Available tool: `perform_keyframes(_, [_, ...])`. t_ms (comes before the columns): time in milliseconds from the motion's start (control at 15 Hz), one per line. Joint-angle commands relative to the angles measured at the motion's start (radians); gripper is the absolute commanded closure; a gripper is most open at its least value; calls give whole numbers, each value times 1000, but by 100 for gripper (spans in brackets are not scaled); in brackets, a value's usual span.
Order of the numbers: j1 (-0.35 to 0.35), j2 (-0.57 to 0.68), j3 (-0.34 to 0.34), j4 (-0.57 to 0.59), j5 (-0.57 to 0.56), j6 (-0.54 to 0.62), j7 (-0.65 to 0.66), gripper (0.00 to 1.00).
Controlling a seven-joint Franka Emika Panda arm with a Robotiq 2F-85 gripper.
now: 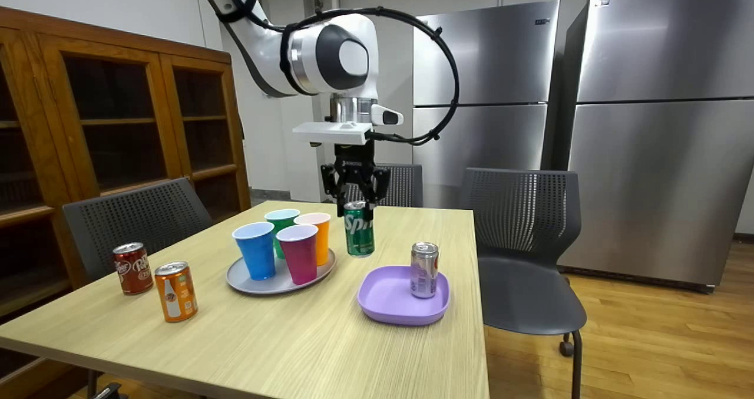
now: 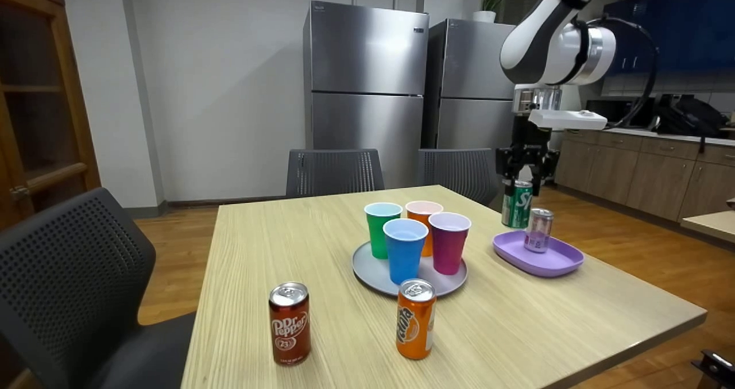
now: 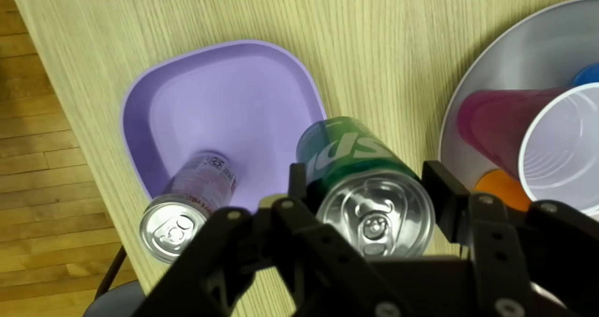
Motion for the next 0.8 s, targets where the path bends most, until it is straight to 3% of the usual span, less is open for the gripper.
perform_keyframes(0, [-18,11,3,-18,32,50,32,62])
perform_keyframes(733, [-58,129,-4,36,85,98,51,62])
